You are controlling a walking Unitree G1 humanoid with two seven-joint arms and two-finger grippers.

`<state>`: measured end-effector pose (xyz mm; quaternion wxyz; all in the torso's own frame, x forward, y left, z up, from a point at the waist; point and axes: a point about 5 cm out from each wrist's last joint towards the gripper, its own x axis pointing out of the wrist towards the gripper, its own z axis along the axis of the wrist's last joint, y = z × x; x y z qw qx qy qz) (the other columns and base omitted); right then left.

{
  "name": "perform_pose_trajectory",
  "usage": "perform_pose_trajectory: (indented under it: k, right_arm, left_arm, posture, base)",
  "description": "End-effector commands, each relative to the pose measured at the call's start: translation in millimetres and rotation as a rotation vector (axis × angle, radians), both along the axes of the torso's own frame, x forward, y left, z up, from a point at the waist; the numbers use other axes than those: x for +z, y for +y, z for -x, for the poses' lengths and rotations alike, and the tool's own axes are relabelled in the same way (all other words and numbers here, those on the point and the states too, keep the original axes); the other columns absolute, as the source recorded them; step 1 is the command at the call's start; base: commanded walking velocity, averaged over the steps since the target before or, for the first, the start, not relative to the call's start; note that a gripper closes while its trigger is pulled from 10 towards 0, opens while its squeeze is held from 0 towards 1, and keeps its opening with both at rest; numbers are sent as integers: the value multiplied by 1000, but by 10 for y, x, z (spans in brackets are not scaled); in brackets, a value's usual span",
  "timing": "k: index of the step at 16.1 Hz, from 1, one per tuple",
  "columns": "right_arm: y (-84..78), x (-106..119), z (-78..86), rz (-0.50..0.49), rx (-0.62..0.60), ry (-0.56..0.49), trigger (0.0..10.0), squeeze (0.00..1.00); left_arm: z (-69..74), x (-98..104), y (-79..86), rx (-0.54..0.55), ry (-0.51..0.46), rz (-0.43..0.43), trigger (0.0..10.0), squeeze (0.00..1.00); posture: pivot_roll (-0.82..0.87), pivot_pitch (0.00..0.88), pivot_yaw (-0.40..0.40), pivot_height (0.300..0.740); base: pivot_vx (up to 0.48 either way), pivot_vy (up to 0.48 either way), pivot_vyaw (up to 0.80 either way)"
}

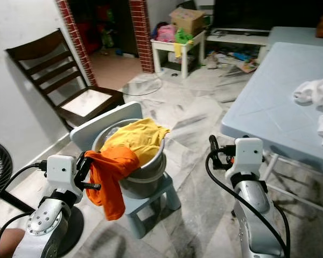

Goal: Hang hanger

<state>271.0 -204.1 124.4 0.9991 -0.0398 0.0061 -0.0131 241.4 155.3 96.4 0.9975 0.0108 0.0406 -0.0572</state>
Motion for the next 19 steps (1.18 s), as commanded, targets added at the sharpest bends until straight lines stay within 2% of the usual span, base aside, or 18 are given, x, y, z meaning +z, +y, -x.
perform_pose_trajectory:
  k: [1, 13, 16, 19]
  right_arm:
    - [71, 19, -10, -5, 29, -3, 10000, 0]
    - [90, 69, -36, 19, 48, -11, 10000, 0]
    - [90, 81, -38, 35, 53, -17, 10000, 0]
    - [68, 154, -110, 54, 59, -40, 10000, 0]
  left_arm:
    - [8, -26, 51, 8, 10, -10, 10000, 0]
    - [-33, -1, 53, 20, 2, -6, 10000, 0]
    - [-50, 11, 38, -5, -9, 9, 10000, 0]
    - [-128, 122, 10, -40, -58, 50, 10000, 0]
  posture:
    - [-146, 0, 138, 740]
    - [-144, 0, 132, 740]
    - [-144, 0, 132, 740]
    - [-151, 0, 130, 740]
  base:
    - [-262, 0, 0]
    - [-261, 0, 0]
    - [0, 0, 0]
    - [0, 0, 0]
